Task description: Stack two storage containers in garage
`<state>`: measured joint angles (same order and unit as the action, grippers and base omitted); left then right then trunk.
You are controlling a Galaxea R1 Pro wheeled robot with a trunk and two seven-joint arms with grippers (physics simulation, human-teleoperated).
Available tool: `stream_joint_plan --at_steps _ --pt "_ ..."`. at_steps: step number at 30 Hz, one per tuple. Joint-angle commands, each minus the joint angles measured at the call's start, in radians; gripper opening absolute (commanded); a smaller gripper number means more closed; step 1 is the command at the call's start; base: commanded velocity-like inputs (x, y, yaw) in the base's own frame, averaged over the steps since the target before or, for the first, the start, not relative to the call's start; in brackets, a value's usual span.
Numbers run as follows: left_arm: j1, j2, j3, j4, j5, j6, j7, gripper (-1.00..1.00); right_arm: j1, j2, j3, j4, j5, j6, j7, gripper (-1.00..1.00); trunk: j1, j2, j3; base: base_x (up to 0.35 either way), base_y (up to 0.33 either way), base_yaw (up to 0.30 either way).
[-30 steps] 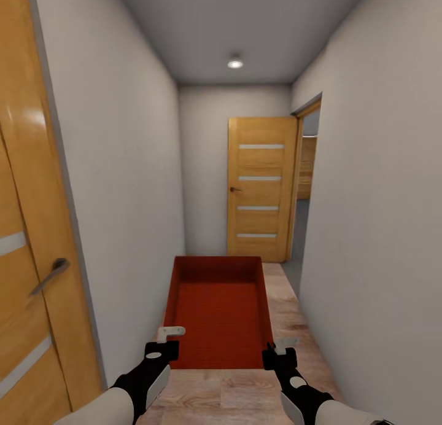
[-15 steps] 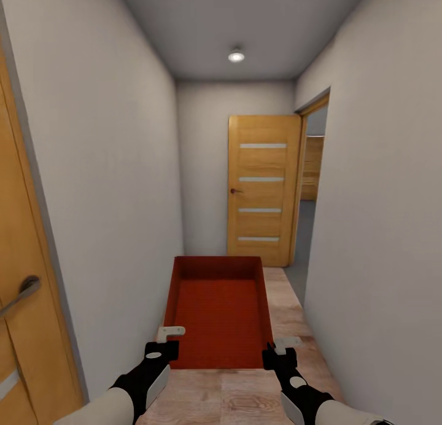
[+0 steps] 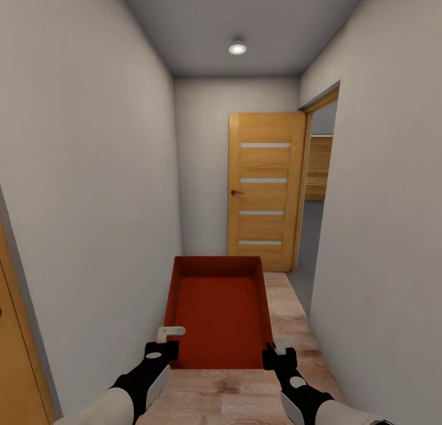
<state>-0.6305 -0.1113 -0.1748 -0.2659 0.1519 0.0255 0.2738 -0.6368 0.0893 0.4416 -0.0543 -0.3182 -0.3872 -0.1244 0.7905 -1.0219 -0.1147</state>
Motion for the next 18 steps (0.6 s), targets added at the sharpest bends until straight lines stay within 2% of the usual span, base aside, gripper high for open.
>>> stream_joint_plan --at_steps 1,18 --pt "-0.002 0.021 0.069 -0.015 -0.002 0.004 0.010 -1.00 0.000 0.000 -0.011 0.001 0.002 0.001 0.000 -1.00 0.001 -0.001 -0.002 0.323 0.000 0.000" --pt "-0.002 0.019 0.069 -0.015 -0.002 0.004 0.010 -1.00 0.000 0.000 -0.010 0.001 0.002 0.001 0.000 -1.00 0.001 -0.001 -0.002 0.323 0.000 0.000"
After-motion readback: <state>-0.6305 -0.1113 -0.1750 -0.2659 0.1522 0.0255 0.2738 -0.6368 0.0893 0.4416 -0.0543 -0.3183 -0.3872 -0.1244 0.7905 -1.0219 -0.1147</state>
